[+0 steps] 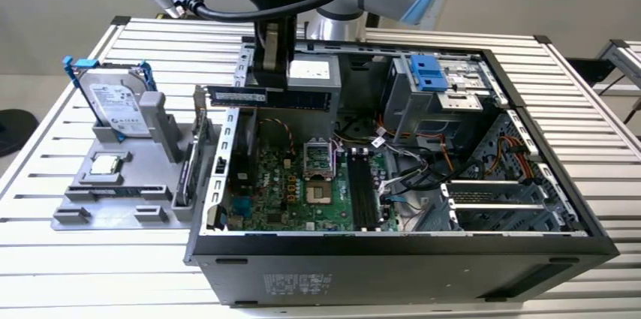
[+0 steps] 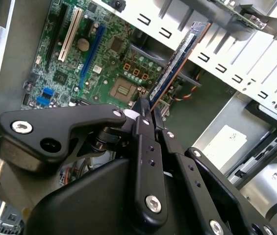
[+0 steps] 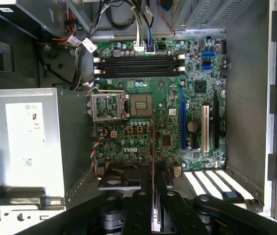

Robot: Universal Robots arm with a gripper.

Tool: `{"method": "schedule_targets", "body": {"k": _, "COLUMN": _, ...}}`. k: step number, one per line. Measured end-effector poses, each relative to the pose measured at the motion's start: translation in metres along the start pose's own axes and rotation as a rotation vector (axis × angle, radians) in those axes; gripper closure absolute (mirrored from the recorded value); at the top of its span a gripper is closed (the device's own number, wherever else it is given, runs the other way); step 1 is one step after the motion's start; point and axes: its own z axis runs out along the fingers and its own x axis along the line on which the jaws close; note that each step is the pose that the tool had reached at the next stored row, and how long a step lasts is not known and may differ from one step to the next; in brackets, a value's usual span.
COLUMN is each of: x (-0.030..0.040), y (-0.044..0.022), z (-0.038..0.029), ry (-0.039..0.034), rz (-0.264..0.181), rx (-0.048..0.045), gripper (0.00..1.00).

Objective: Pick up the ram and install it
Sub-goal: 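Pick up the ram and move it above insertion slot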

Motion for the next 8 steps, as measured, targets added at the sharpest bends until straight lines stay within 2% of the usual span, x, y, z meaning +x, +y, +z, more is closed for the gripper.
{"method": "schedule_targets", "body": {"k": 8, "x": 0.0004, "y": 0.0068, "z": -0.0002, "ry": -0.0001, "rz": 0.000, "rx": 0.0001, "gripper": 1.00}}
